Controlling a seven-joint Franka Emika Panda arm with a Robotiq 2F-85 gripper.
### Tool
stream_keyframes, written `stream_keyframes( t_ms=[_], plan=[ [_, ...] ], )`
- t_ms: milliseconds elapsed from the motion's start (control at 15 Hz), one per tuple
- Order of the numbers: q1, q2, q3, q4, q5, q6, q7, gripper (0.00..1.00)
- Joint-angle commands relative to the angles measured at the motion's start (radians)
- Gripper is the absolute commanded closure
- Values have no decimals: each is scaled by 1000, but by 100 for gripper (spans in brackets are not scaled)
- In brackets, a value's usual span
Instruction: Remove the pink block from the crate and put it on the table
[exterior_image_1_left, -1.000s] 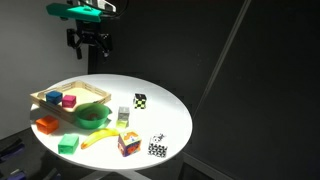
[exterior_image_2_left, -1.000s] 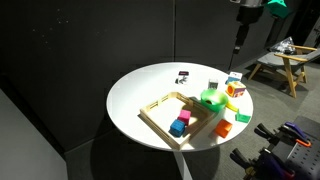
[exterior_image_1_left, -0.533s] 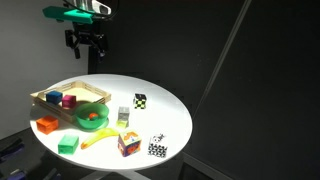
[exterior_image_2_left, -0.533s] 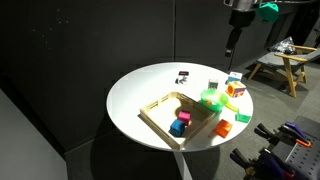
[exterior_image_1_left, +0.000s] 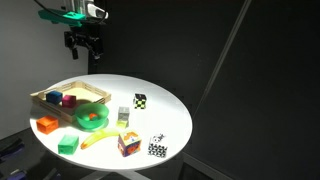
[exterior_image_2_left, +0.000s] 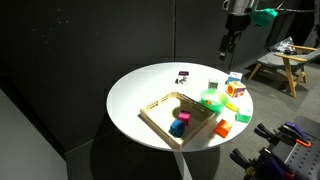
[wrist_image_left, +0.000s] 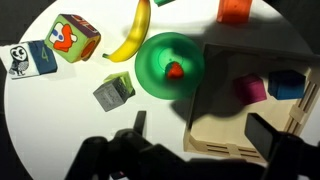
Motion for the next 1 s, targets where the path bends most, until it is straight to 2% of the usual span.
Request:
stream_keyframes(
  t_ms=[0,133,200,933],
  plan=[
    [0,14,6,35,56,-45,30,0],
    [-2,11,3,37,78,-62,18,0],
    [-5,4,7,5,56,-22,8,0],
    [-1,7,6,14,72,-35,-2,0]
  ],
)
